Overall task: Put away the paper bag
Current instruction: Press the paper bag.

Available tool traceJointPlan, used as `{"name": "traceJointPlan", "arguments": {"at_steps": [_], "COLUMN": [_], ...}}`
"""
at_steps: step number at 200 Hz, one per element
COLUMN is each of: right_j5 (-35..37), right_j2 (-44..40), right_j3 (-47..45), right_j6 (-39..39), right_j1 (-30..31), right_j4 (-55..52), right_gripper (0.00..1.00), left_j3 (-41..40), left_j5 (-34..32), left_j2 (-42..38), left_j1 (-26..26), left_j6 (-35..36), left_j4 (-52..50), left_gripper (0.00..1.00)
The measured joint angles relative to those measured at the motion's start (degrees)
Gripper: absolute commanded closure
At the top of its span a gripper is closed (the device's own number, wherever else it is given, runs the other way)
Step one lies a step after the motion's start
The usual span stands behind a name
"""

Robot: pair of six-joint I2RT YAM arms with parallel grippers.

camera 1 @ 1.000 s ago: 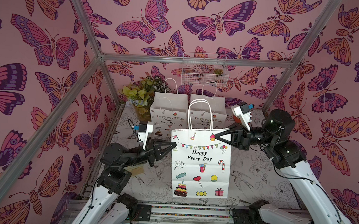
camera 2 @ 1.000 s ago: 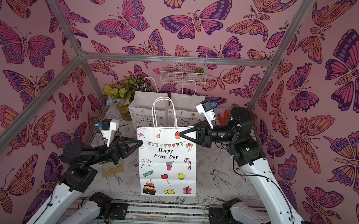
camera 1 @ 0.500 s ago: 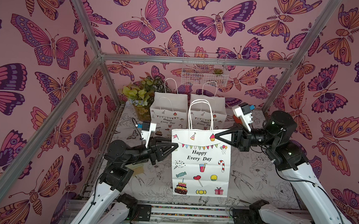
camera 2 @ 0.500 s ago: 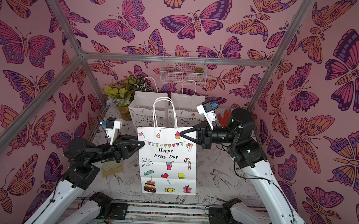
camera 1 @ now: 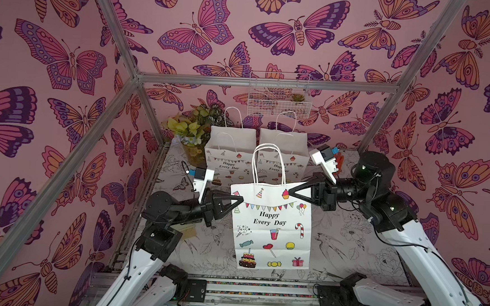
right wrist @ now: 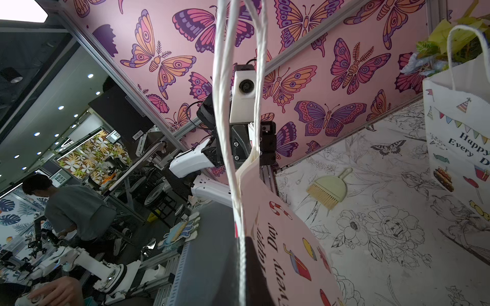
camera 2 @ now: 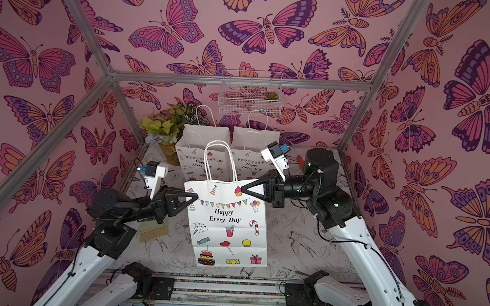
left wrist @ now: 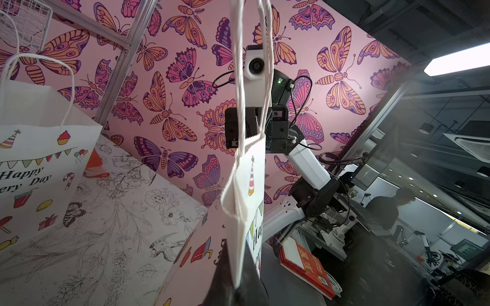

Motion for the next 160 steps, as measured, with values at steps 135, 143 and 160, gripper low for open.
{"name": "traceJointPlan", "arguments": {"at_steps": [135, 143, 160], "right_j5": [5.8, 6.4, 8.0], "right_j2": [-6.1, -5.7, -5.4], "right_j3": [-8.6, -8.5, -8.2], "right_j6": [1.0, 0.4, -1.1], "right_j1": [3.9, 4.4, 4.8], "right_j4": [1.7, 1.0, -1.0], "right_gripper": [0.61, 0.67, 0.82], "left_j3": [0.0, 0.0, 0.0], "left_j5": [-0.8, -0.8, -0.7], "left_j2": [-0.9, -0.9, -1.0], "left_j1": [-0.1, -0.1, -0.1], "left_j6": [-0.4, -0.4, -0.4], "left_j4": [0.0, 0.0, 0.0], "left_gripper": [1.00, 1.00, 1.00]}}
